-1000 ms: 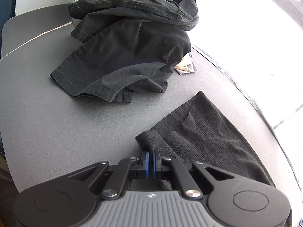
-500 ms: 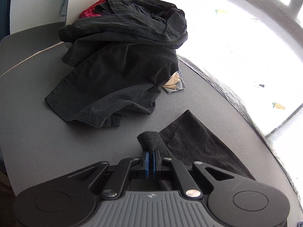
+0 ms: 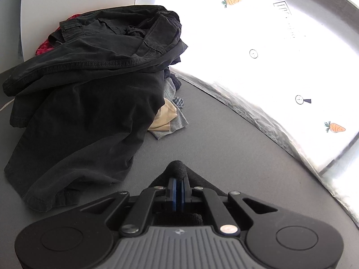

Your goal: Fold clothes

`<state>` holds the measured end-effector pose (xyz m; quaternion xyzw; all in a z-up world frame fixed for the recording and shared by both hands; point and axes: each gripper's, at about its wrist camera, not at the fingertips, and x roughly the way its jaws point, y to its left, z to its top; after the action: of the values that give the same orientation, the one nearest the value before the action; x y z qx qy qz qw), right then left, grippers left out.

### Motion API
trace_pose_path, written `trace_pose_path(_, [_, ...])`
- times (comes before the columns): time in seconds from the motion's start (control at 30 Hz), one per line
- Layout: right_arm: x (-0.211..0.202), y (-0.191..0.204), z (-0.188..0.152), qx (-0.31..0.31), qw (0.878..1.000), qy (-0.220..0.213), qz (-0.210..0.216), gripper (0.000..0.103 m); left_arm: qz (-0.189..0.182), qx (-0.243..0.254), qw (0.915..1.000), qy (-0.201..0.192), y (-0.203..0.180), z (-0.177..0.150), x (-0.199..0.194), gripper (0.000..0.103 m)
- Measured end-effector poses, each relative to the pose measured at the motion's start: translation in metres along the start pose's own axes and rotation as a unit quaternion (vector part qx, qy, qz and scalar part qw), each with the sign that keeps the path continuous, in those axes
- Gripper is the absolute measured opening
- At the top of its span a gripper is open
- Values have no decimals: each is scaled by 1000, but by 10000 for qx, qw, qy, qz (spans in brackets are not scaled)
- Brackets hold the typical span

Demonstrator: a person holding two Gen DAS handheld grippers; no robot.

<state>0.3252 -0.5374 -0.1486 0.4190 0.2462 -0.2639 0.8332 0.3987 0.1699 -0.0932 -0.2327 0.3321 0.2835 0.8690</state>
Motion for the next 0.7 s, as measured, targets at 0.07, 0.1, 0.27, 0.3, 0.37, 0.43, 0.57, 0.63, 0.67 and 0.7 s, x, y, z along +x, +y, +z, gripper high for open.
trace_pose_path(0.07, [26,17,7,-36,10000,-32,-33,6,-4,88,10000,4,-22,11,23,4])
trace_pose_path(0.1, [41,27,9,-68,9999,-22,-89,6,2,142,9999,19,-33,16,35,4])
trace_pose_path(0.27, [117,72,11,-611,9973,180,-356,6,40,410,9990,149,-79,29,94,4])
trace_pose_path(0.3, [131,77,10,-682,9965,246,-419,7,107,416,9988,224,-83,29,104,4])
trace_pose_path(0.37, [156,82,7,-702,9952,358,-580,7,261,397,9978,467,-89,24,132,4])
trace_pose_path(0.43, [175,84,4,-615,9946,432,-711,8,358,388,9966,638,-90,20,149,7])
trace_pose_path(0.57, [181,88,8,-636,9944,461,-711,17,447,511,9955,658,-86,17,153,19])
trace_pose_path(0.63, [174,91,10,-804,9932,426,-733,25,474,609,9953,578,-83,18,145,30])
trace_pose_path(0.67, [169,92,10,-893,9925,404,-731,28,485,672,9951,533,-81,19,139,32])
trace_pose_path(0.7, [163,93,10,-977,9918,384,-731,34,485,718,9949,510,-81,19,135,35])
